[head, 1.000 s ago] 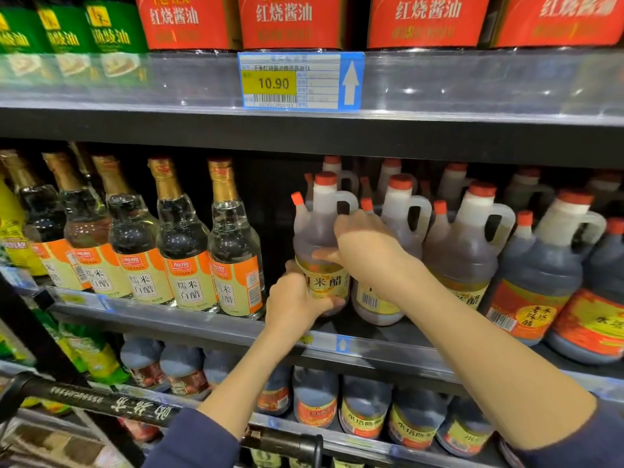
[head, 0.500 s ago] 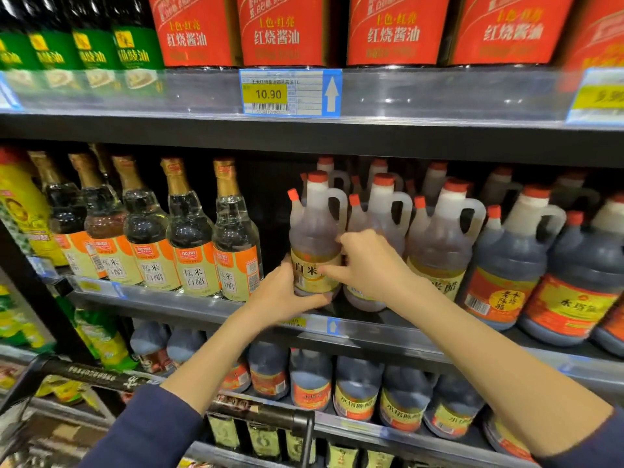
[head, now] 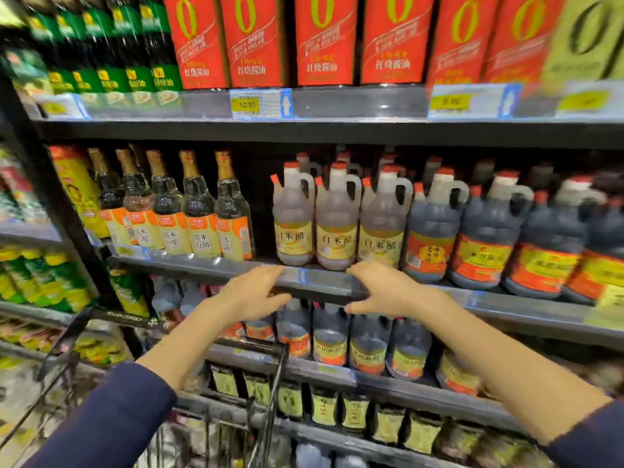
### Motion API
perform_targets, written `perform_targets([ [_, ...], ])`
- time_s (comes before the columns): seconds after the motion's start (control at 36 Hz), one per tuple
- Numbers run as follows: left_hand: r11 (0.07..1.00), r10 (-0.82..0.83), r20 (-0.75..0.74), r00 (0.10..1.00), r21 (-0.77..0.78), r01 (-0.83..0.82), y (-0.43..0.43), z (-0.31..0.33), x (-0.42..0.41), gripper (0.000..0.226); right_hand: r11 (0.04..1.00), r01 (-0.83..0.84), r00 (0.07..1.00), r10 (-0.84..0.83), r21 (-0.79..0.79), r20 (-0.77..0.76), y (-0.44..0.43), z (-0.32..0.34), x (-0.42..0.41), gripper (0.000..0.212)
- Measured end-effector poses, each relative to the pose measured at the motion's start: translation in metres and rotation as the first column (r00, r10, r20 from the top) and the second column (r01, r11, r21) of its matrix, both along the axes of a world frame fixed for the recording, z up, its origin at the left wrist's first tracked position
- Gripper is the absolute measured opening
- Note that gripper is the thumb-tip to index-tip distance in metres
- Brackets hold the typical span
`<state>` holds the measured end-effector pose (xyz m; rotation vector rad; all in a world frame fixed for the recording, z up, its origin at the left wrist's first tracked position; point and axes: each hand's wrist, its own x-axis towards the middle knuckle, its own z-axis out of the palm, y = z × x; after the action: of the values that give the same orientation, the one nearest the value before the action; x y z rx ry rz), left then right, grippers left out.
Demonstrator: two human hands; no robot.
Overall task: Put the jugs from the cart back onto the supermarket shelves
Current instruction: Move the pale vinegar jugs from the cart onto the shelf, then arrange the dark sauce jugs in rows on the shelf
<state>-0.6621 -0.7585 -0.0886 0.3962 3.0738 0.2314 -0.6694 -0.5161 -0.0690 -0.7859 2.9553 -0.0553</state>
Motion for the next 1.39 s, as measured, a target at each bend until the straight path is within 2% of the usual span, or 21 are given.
perform_targets([
  [0.11,1.0,-0.016,0.031,0.999,-0.009,0.016,0.018,-0.006,0.031,0.065,1.0,0.021,0.999,-0.021,0.017,0.026,0.027,-0.012,0.035,0.071],
  [0.33,0.994,-0.107,-0.013,0.994,-0.031,0.107,0.065,-0.021,0.09,0.066,0.997,0.077,0.997,-0.077,-0.009,0.022,0.079,-0.042,0.098,0.065],
  [0.56,0.967,-0.246,0.026,0.969,-0.069,0.247,0.12,-0.025,0.122,0.069,0.977,0.213,0.974,-0.214,0.021,0.075,0.135,-0.056,0.16,0.073],
  [0.72,0.91,-0.394,0.04,0.918,-0.124,0.396,0.165,-0.027,0.119,0.067,0.932,0.361,0.927,-0.362,0.023,0.095,0.178,-0.055,0.2,0.069],
  [0.86,0.831,-0.53,0.074,0.845,-0.149,0.535,0.206,-0.034,0.106,0.072,0.851,0.522,0.843,-0.525,0.058,0.12,0.212,-0.054,0.237,0.073],
  [1.06,0.696,-0.7,0.083,0.71,-0.143,0.703,0.274,-0.042,0.103,0.075,0.665,0.745,0.655,-0.743,0.046,0.142,0.255,-0.06,0.298,0.074],
  [1.19,0.555,-0.811,0.12,0.573,-0.154,0.818,0.32,-0.047,0.116,0.075,0.523,0.852,0.515,-0.839,0.0,0.175,0.274,-0.07,0.348,0.067],
  [1.39,0.368,-0.903,0.166,0.397,-0.18,0.912,0.379,-0.059,0.142,0.077,0.294,0.956,0.29,-0.933,-0.013,0.216,0.288,-0.09,0.416,0.073],
])
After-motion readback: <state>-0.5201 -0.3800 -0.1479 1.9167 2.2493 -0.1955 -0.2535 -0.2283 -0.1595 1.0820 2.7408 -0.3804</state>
